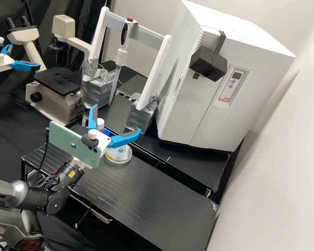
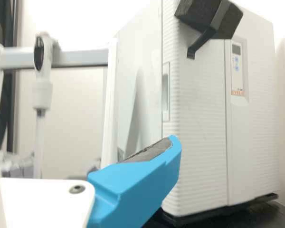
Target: Close the lid
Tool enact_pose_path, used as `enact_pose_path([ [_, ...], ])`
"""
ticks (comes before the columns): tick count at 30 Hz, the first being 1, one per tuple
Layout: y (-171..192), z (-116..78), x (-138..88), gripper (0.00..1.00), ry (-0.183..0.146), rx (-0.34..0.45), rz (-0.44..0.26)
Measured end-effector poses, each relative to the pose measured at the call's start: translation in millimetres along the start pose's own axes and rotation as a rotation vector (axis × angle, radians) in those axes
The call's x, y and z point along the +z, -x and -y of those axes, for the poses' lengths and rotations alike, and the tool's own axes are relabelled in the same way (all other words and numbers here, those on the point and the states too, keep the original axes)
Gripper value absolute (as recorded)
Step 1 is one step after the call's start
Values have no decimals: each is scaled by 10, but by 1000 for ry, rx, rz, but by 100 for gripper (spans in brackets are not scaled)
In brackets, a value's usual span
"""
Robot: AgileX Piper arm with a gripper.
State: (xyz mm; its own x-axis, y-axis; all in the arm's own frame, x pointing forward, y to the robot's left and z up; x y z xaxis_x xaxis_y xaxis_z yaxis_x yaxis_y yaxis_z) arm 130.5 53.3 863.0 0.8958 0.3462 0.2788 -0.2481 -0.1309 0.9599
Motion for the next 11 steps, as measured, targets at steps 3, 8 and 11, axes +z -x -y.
enact_pose_path([
  [3,4,17,-77,100,-37,1,-46],
  [8,16,68,-192,100,-66,-30,-120],
  [11,15,98,-221,100,-66,-49,-141],
])
